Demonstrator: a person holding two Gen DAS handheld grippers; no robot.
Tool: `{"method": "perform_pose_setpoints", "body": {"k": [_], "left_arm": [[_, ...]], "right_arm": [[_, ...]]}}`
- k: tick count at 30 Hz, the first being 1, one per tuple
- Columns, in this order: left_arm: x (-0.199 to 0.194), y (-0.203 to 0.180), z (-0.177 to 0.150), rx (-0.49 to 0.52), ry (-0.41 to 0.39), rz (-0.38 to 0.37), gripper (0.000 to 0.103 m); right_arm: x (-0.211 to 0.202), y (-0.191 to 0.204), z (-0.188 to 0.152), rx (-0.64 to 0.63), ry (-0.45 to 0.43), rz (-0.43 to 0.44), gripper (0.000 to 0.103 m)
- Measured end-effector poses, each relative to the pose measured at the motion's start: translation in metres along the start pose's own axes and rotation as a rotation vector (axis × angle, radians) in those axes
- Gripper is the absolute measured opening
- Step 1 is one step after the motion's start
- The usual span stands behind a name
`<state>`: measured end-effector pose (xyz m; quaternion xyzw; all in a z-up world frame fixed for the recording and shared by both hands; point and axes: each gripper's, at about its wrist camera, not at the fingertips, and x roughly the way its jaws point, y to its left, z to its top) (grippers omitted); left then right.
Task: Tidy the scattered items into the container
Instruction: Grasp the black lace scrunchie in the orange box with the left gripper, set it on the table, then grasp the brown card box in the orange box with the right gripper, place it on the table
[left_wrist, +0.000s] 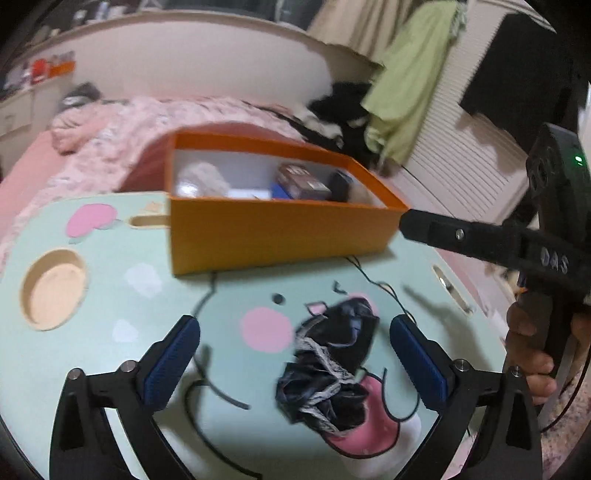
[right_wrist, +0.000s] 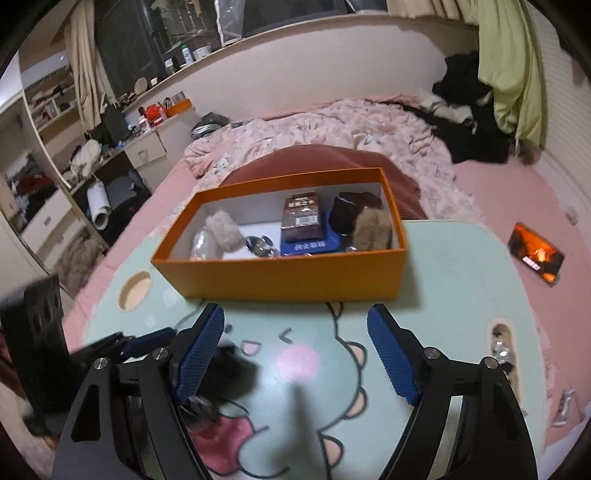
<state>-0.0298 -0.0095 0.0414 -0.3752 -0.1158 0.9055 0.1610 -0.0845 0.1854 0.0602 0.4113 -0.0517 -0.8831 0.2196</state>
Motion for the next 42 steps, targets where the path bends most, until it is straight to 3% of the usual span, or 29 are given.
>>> {"method": "perform_pose_setpoints", "body": {"k": [3,9,13,17,20,23,26,29,35,39,42], "left_arm": [[0.013,0.012,-0.004,-0.042,0.080,0.009,0.102],[0.020,-0.001,-0.007,0.033,0.107,0.083,0.102],[0.016,0.003,-0.013,0.024,0.099,0.072,0.102],[0.013,0.004,-0.015,0.009,0.092,0.056,0.102],[0.013,0.002,-0.013,0.007,0.094,0.055,0.102],[0.013,0.002,-0.013,0.005,0.094,0.054,0.102],[0.013,0.002,-0.012,0.004,0.096,0.055,0.102],[0.013,0.002,-0.012,0.005,0.095,0.055,0.102],[0.012,0.003,-0.012,0.005,0.095,0.054,0.102],[0.012,0.003,-0.012,0.006,0.095,0.054,0.102],[0.012,0.003,-0.012,0.005,0.094,0.053,0.102]], "right_arm": [[0.004,-0.004,0.016,0.011,0.004,-0.015,0.080],[0.035,0.004,0.051,-0.040,0.078,-0.065,0.080],[0.057,0.028,0.071,-0.138,0.080,-0.115,0.080],[0.089,0.038,0.088,-0.172,0.124,-0.173,0.063],[0.114,0.035,0.092,-0.169,0.187,-0.224,0.062],[0.141,0.029,0.087,-0.151,0.324,-0.225,0.042],[0.139,0.031,0.084,-0.177,0.304,-0.227,0.042],[0.124,0.031,0.082,-0.160,0.247,-0.164,0.042],[0.059,0.044,0.086,-0.133,0.038,-0.021,0.042],[0.017,0.043,0.073,-0.106,-0.022,0.091,0.042],[-0.005,0.041,0.054,-0.106,-0.038,0.125,0.042]]}}
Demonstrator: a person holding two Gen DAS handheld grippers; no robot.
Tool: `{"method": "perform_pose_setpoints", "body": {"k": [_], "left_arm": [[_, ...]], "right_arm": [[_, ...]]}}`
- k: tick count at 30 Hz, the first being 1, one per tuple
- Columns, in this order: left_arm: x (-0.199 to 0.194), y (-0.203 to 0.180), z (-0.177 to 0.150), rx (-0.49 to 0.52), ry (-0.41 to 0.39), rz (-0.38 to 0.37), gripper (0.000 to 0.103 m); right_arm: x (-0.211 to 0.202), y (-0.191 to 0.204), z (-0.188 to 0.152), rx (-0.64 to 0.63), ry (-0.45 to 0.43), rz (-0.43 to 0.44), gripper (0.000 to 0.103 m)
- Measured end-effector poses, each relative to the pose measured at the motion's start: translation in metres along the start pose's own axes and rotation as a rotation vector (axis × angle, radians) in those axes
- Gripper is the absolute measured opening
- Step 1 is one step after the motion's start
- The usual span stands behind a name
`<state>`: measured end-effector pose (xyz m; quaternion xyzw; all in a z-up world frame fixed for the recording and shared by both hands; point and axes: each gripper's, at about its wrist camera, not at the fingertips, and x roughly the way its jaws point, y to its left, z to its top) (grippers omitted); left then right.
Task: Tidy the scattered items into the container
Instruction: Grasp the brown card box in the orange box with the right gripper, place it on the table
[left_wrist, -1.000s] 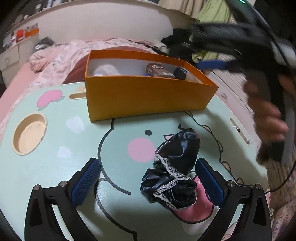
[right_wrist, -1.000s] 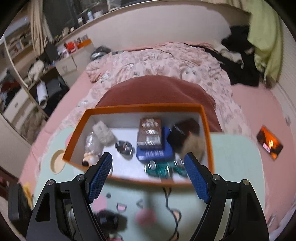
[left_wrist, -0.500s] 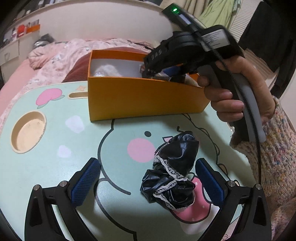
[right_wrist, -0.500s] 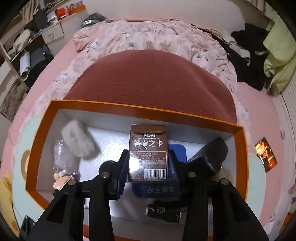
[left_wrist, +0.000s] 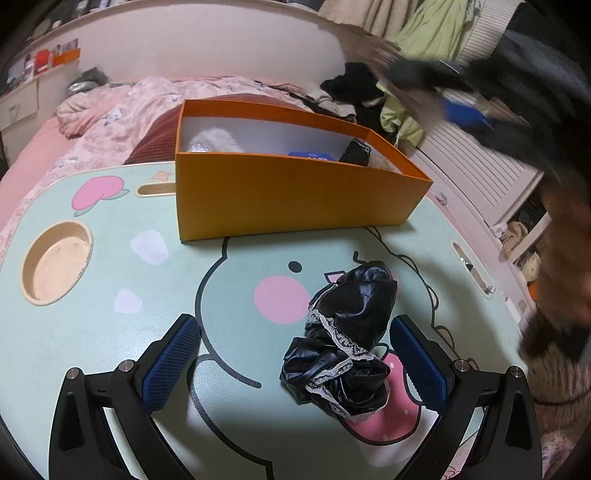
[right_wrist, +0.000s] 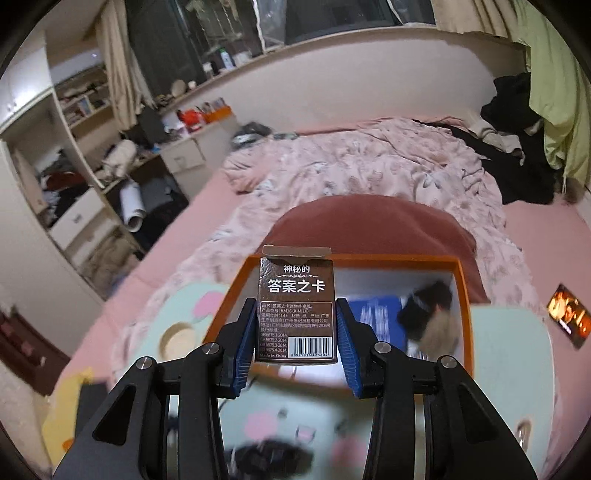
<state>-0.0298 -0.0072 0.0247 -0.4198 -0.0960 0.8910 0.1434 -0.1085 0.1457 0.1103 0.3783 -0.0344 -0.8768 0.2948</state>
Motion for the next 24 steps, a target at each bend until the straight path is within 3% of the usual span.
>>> {"method": "perform_pose_setpoints", "body": {"k": [6,13,15,17,21,24], "left_arm": [[-0.002,0.002,0.000,-0.020,-0.014,-0.014,0.102],[-0.011,0.011,-0.001,-0.065,-0.056,-0.008,0.102],[-0.016,0.014,-0.001,-0.080,-0.086,-0.020,0.102],[-0.023,0.018,0.001,-0.093,-0.128,-0.033,0.102],[-0.040,0.019,0.017,-0.080,-0.182,-0.049,0.102],[-0.049,0.015,0.049,-0.003,-0.191,-0.025,0.101]], "right_arm": [[-0.021,-0.011,-0.052,0.027,0.034,-0.056,0.042],[0.010,-0.021,-0.091,0.043,0.129,-0.132,0.043],[0.016,-0.026,-0.095,0.061,0.142,-0.144,0.061],[0.011,-0.029,-0.102,0.076,0.115,-0.142,0.069],[-0.006,-0.038,-0.110,0.085,0.059,-0.148,0.078],[-0.008,-0.044,-0.120,0.090,0.085,-0.152,0.079]]}}
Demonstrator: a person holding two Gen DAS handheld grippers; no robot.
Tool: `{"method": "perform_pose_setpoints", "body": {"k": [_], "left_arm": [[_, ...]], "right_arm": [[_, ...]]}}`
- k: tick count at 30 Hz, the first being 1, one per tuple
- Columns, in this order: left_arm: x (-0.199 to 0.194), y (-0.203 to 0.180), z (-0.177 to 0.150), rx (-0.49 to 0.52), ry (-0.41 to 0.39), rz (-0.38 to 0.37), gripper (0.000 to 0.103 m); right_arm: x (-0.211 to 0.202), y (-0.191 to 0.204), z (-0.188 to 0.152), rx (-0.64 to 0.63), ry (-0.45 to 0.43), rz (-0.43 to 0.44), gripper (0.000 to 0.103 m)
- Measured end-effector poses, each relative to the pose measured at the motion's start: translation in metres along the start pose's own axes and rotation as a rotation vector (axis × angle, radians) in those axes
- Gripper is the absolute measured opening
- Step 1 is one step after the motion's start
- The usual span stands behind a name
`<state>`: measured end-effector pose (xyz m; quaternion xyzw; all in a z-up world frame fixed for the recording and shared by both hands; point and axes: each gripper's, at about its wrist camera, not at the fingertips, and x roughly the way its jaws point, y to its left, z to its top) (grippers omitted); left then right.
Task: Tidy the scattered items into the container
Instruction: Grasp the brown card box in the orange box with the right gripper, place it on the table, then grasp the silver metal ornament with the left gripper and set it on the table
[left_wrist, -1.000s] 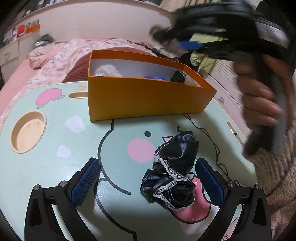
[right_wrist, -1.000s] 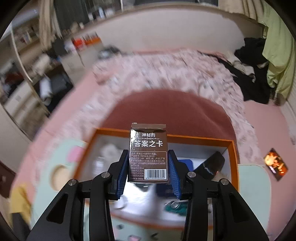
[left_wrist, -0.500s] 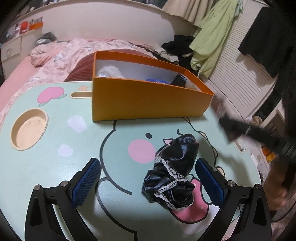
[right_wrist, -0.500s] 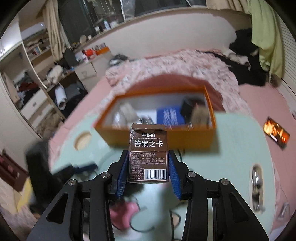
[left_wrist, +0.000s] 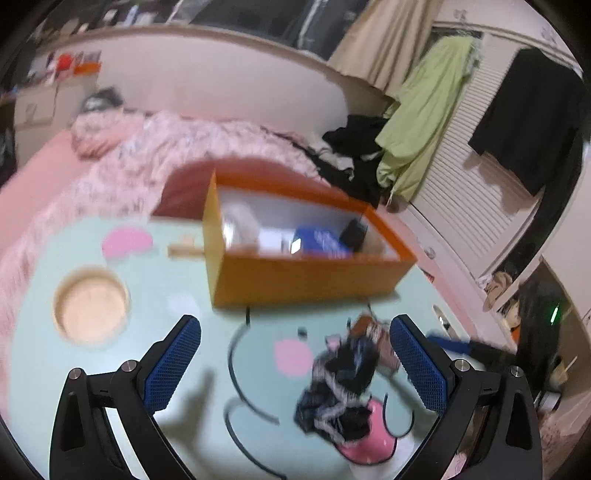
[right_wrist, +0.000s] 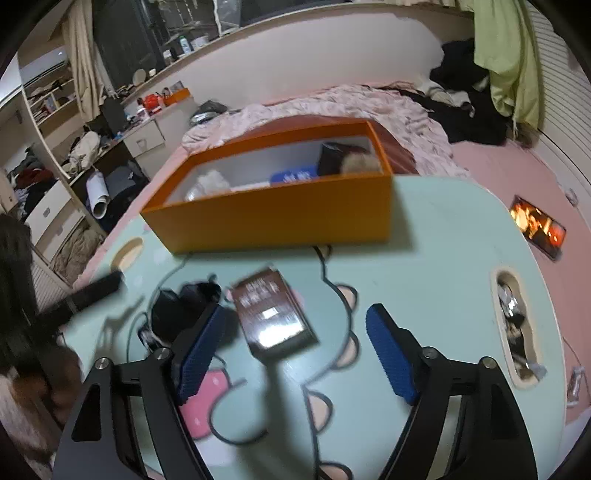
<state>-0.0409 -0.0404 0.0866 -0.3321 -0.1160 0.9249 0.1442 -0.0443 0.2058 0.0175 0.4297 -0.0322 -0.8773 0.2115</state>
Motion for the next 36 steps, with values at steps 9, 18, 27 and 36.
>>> {"method": "perform_pose_setpoints", "body": {"k": [9,18,27,36], "left_arm": [[0.070,-0.036,0.091,0.315,0.229,0.001,0.060],[0.157,-0.036,0.076,0.418,0.509,0.064,0.022],[0.183,-0.026,0.073,0.353,0.616,0.016,0.044],[0.182,-0.026,0.063,0.270,0.661,-0.130,0.011]], "right_arm": [[0.017,0.006,-0.011,-0.067,0.055,-0.134,0.080],[0.019,0.008,-0.015,-0.115,0.062,-0.147,0.081],[0.018,0.004,-0.014,-0.074,0.054,-0.113,0.081],[0.018,0.004,-0.013,-0.063,0.051,-0.109,0.081]]}}
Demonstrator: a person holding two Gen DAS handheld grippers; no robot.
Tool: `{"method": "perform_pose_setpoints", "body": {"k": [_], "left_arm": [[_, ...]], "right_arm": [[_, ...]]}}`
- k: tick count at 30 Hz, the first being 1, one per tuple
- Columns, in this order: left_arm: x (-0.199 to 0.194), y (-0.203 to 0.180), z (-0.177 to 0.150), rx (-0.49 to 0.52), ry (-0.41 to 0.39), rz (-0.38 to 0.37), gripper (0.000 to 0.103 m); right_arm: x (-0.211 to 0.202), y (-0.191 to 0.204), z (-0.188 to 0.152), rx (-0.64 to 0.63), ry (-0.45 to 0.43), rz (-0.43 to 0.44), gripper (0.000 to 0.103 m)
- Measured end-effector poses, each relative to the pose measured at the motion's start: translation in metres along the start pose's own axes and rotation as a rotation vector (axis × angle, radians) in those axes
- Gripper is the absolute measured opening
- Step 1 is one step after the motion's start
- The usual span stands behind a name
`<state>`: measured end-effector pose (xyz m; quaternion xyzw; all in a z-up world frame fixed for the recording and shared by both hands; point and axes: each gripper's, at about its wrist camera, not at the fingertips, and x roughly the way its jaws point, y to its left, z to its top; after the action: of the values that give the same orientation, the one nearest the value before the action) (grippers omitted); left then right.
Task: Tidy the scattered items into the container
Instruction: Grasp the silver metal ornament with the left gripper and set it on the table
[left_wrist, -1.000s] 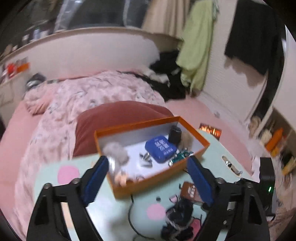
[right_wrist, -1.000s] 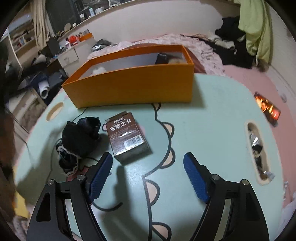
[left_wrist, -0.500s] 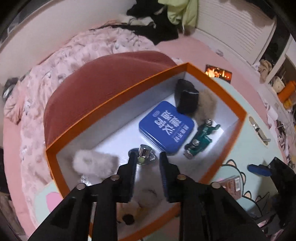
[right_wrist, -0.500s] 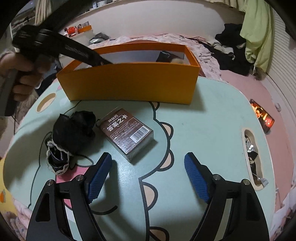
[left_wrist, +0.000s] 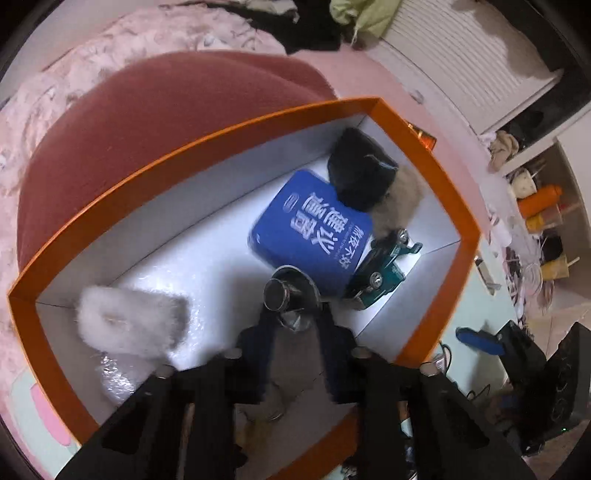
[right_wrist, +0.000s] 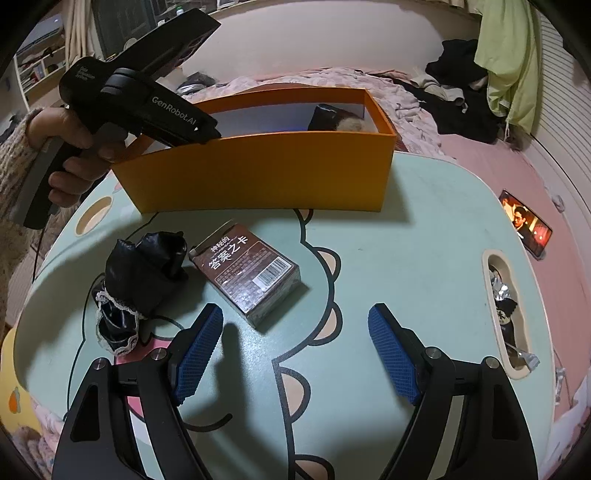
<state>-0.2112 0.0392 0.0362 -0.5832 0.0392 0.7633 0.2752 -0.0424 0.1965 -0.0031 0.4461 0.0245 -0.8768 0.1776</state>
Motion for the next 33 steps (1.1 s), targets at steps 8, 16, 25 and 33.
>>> {"method": "perform_pose_setpoints", "body": {"k": [8,16,25,33], "left_arm": [[-0.029,0.004,0.009,-0.017,-0.148,0.008,0.003],[-0.092,0.019,-0.010,-0.092,-0.300,-0.062,0.003],[-0.096,0.001,-0.103,-0.123,-0.321,-0.149,0.003],[-0.049,-0.017,-0.151,-0.144,-0.345,-0.071,0.003]], "right_arm": [[0.000,0.000,0.000,0.000,0.001,-0.007,0.081],[0.000,-0.001,0.000,-0.005,0.002,-0.012,0.081],[-0.001,-0.004,0.002,0.016,-0.001,0.003,0.081],[-0.004,-0.008,0.007,0.060,0.002,0.031,0.081]]}}
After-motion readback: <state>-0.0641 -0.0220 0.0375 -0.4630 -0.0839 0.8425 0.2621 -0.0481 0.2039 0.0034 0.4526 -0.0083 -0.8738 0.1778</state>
